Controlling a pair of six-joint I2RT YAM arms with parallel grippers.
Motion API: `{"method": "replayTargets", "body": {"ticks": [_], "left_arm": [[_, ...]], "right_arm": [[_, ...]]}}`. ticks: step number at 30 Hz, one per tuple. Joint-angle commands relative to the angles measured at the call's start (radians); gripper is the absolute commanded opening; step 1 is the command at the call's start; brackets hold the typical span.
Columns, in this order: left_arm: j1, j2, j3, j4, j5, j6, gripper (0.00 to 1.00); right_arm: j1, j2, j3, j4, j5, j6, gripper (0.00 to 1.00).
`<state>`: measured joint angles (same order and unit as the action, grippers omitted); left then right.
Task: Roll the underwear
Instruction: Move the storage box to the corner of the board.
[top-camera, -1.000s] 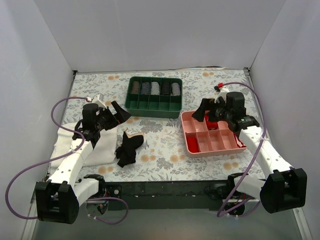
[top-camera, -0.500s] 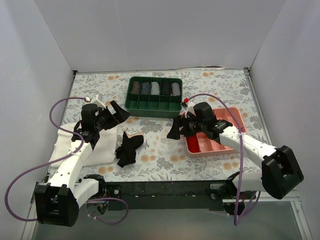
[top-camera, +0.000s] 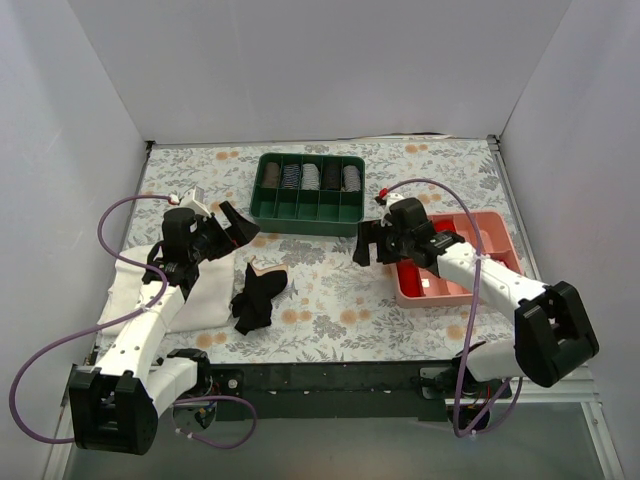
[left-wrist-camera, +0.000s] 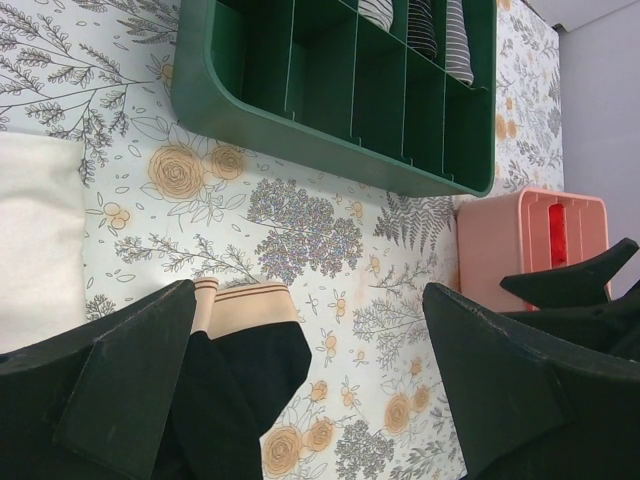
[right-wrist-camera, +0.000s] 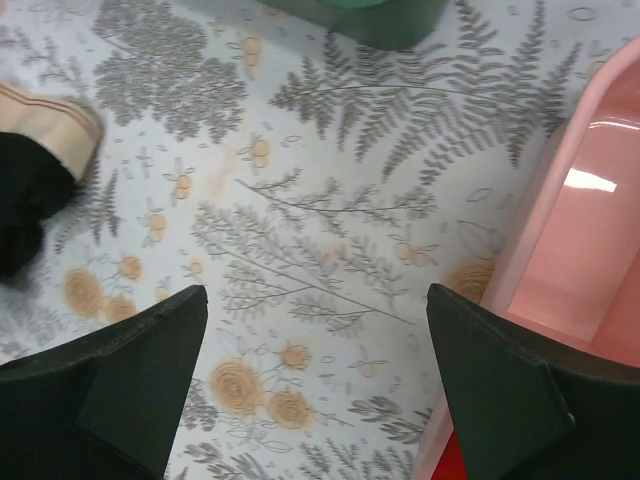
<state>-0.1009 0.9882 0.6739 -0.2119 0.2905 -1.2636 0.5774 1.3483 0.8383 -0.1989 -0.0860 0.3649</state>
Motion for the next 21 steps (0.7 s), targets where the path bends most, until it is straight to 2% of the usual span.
{"method": "replayTargets", "body": {"ticks": [1, 2, 5, 7, 8, 9, 11, 12, 16, 21], "left_arm": [[-0.002, -0.026, 0.012, -0.014, -0.01, 0.017, 0.98], [-0.002, -0.028, 0.006, -0.011, -0.013, 0.015, 0.98], [-0.002, -0.029, 0.004, -0.006, -0.014, 0.015, 0.98], [-0.002, -0.029, 0.006, -0.007, -0.008, 0.018, 0.98], [-0.002, -0.033, 0.006, -0.007, -0.007, 0.018, 0.98], [-0.002, -0.034, 0.013, -0.009, -0.005, 0.02, 0.98], [-0.002, -0.039, 0.024, -0.018, 0.019, 0.035, 0.98], [-0.002, -0.034, 0.032, -0.02, 0.028, 0.044, 0.98], [-0.002, -0.006, 0.104, -0.063, 0.093, 0.081, 0.98], [-0.002, 0.016, 0.153, -0.089, 0.088, 0.145, 0.98]], "right_arm": [[-0.047, 0.023, 0.06, -0.102, 0.037, -0.148, 0.99], [-0.047, 0.014, 0.07, -0.103, -0.025, -0.176, 0.99], [-0.045, -0.082, 0.068, -0.08, -0.075, -0.161, 0.99], [-0.045, -0.175, 0.073, -0.094, -0.043, -0.133, 0.99], [-0.045, -0.199, 0.097, -0.118, 0.044, -0.124, 0.99], [-0.048, -0.228, 0.122, -0.232, 0.128, -0.101, 0.99], [-0.053, -0.242, 0.172, -0.334, 0.294, -0.093, 0.99], [-0.068, -0.253, 0.197, -0.383, 0.33, -0.08, 0.99], [-0.125, -0.296, 0.185, -0.594, 0.356, -0.003, 0.99], [-0.14, -0.392, 0.144, -0.772, 0.309, 0.115, 0.98]]}}
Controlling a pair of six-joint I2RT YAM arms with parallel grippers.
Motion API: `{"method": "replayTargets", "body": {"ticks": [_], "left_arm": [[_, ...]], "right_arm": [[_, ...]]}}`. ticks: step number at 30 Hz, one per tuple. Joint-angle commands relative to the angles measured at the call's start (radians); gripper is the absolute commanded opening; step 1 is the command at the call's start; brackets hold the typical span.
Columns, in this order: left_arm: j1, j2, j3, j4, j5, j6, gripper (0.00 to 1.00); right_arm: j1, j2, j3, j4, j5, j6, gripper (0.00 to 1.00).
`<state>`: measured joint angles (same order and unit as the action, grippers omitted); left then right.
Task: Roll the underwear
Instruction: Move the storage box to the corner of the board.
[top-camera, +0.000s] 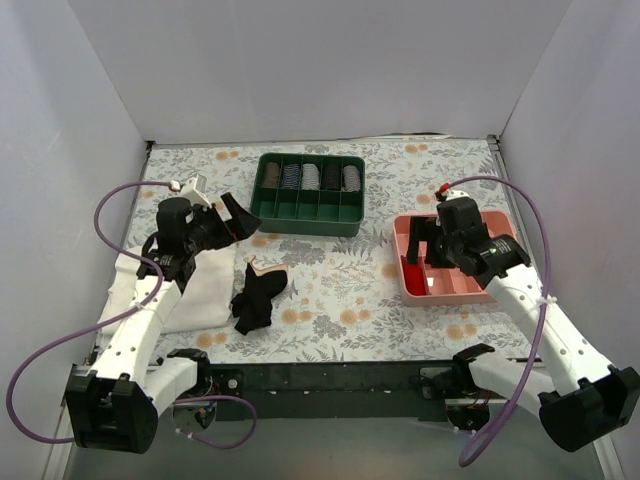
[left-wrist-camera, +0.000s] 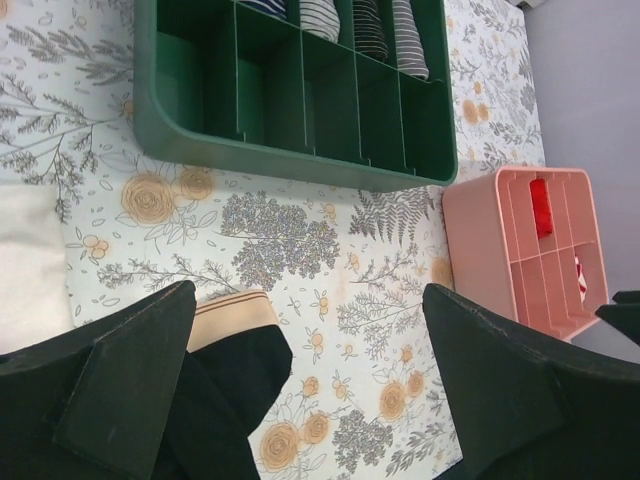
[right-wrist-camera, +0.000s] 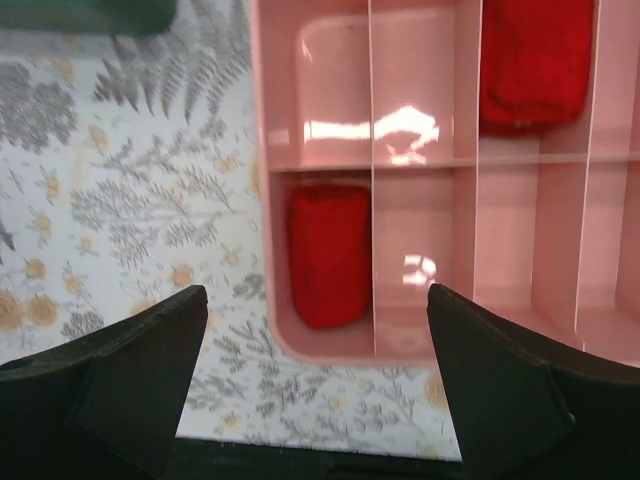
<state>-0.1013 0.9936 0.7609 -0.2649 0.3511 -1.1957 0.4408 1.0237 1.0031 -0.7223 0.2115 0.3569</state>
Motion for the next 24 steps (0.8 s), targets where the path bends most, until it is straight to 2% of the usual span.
{"method": "replayTargets", "body": {"ticks": [1, 5, 9, 17, 21, 24], "left_arm": [[-0.001, 0.039, 0.081, -0.051, 0.034, 0.088, 0.98], [-0.001, 0.098, 0.149, -0.123, 0.052, 0.139, 0.98], [-0.001, 0.082, 0.131, -0.117, 0.072, 0.137, 0.98], [-0.001, 0.051, 0.094, -0.102, 0.094, 0.127, 0.98], [-0.001, 0.048, 0.094, -0.115, 0.083, 0.133, 0.98], [-0.001, 0.048, 0.095, -0.128, 0.074, 0.146, 0.98]], "right_arm": [[-0.004, -0.086, -0.044, -0.262, -0.001, 0.141, 0.99], [-0.004, -0.16, -0.118, -0.373, -0.026, 0.247, 0.99], [-0.004, -0.279, -0.204, -0.436, 0.006, 0.365, 0.99], [-0.007, -0.271, -0.326, -0.29, 0.032, 0.444, 0.99], [-0.048, -0.205, -0.374, -0.201, 0.087, 0.439, 0.99], [-0.103, -0.163, -0.345, -0.166, 0.121, 0.383, 0.99]]}}
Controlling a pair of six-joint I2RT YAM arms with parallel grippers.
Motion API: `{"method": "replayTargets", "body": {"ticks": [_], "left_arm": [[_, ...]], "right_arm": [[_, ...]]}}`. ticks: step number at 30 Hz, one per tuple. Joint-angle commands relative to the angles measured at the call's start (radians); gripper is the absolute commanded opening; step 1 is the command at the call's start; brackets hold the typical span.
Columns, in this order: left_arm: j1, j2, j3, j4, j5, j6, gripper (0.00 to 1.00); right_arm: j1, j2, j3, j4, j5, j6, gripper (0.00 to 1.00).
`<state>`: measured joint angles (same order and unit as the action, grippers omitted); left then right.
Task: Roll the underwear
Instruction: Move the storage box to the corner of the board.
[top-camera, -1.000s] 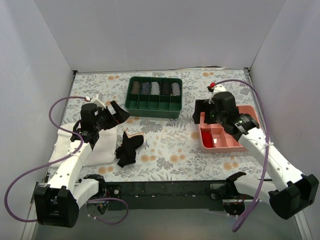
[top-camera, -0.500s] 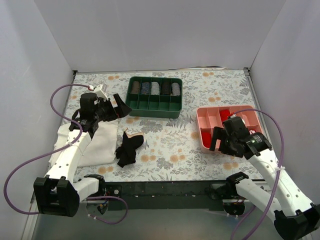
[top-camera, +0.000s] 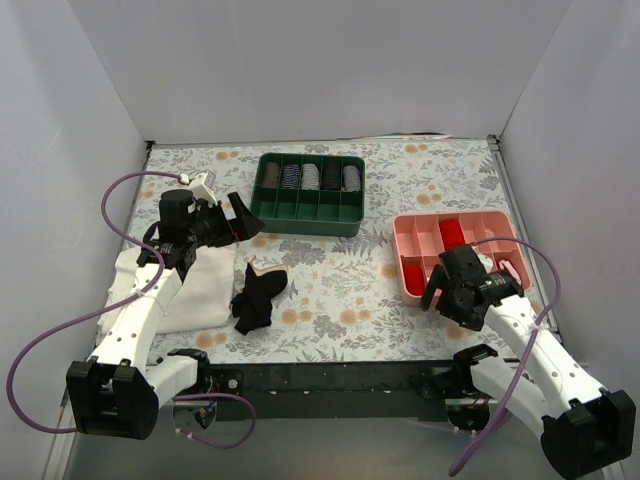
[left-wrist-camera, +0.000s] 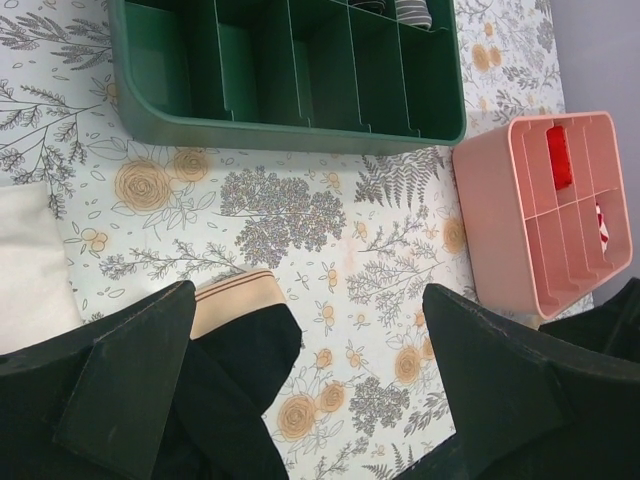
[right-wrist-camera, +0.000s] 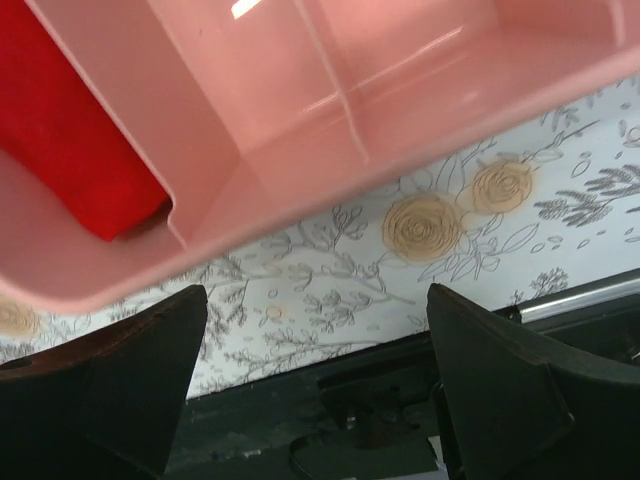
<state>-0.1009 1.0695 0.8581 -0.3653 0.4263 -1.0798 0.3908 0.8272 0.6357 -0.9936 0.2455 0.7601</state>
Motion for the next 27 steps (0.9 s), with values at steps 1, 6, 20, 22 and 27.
{"method": "replayTargets", "body": {"ticks": [1, 6, 20, 22, 27], "left_arm": [[-0.002, -0.029, -0.004, -0.035, -0.004, 0.032, 0.98], [-0.002, -0.032, -0.008, -0.034, -0.02, 0.035, 0.98], [-0.002, 0.0, 0.018, -0.023, -0.055, 0.029, 0.98], [-0.002, 0.004, 0.019, -0.014, -0.047, 0.024, 0.98], [-0.002, 0.007, 0.002, 0.008, -0.038, 0.021, 0.98]], "right_arm": [[-0.069, 0.039, 0.034, 0.107, 0.103, -0.019, 0.99], [-0.173, 0.136, 0.179, 0.18, 0.006, -0.148, 0.99], [-0.38, 0.123, 0.222, 0.214, 0.113, -0.349, 0.99], [-0.437, 0.118, 0.203, 0.245, 0.094, -0.378, 0.99], [-0.507, 0.28, 0.306, 0.279, -0.087, -0.433, 0.99]]}}
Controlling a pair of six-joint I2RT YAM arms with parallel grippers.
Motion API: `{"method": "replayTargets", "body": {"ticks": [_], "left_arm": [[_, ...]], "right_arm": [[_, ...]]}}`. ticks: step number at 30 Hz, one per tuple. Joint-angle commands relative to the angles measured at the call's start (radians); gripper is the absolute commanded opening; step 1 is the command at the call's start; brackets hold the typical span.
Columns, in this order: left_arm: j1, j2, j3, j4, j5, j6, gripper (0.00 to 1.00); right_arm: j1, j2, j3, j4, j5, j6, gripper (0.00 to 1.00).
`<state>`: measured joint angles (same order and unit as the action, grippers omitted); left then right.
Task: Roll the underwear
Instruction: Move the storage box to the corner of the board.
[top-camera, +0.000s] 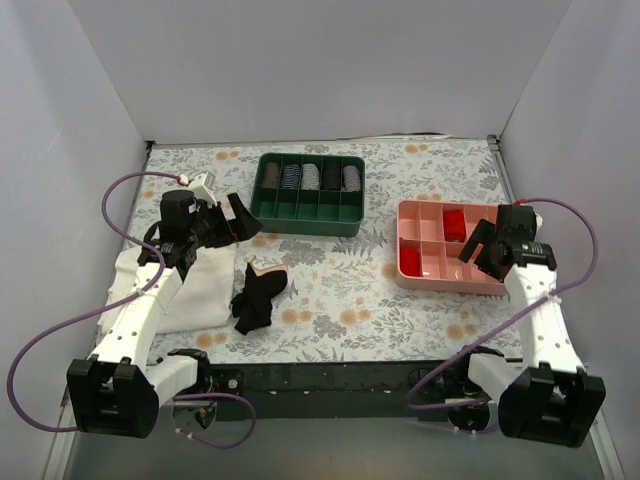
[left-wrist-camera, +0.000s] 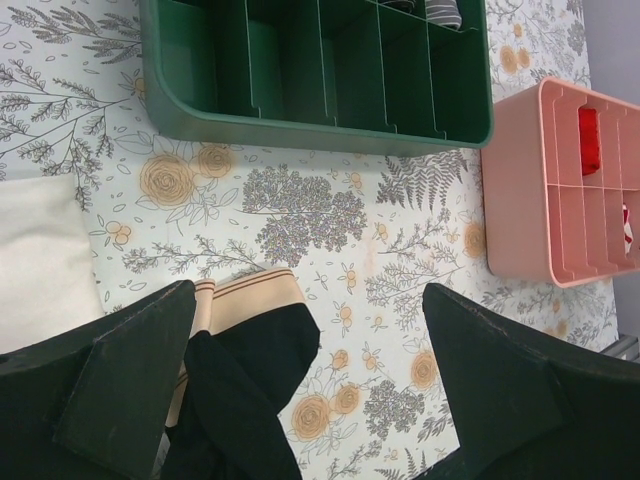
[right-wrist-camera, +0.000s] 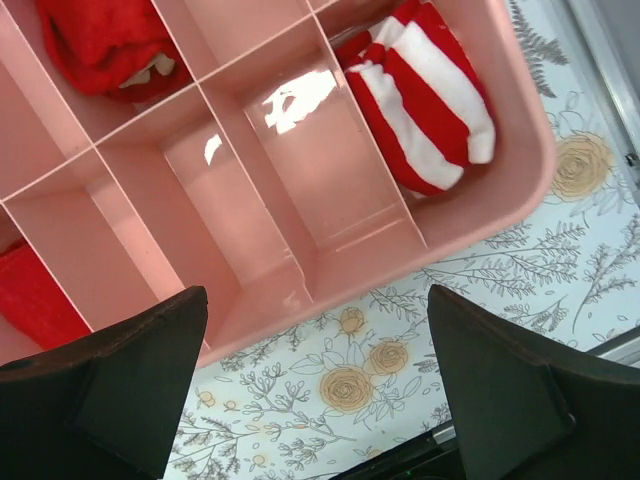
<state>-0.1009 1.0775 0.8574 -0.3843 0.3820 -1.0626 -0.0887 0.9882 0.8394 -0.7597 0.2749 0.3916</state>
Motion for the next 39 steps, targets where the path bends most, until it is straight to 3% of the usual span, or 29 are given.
{"method": "replayTargets", "body": {"ticks": [1, 11, 24, 28, 39], "left_arm": [[-0.002, 0.001, 0.002, 0.035, 0.008, 0.0, 0.98], [-0.002, 0.016, -0.012, 0.045, 0.005, -0.002, 0.98], [-0.002, 0.025, -0.018, 0.051, -0.015, -0.004, 0.98], [-0.002, 0.032, -0.017, 0.05, -0.02, 0.0, 0.98], [-0.002, 0.047, -0.015, 0.044, -0.043, 0.001, 0.98]], "right_arm": [[-0.028, 0.148, 0.139, 0.045, -0.143, -0.068, 0.99], [-0.026, 0.329, 0.176, 0.117, -0.357, -0.151, 0.99], [-0.026, 0.564, 0.26, 0.206, -0.384, -0.166, 0.99], [-0.026, 0.662, 0.332, 0.241, -0.422, -0.18, 0.99], [-0.006, 1.061, 0.789, 0.145, -0.493, -0.29, 0.99]]}}
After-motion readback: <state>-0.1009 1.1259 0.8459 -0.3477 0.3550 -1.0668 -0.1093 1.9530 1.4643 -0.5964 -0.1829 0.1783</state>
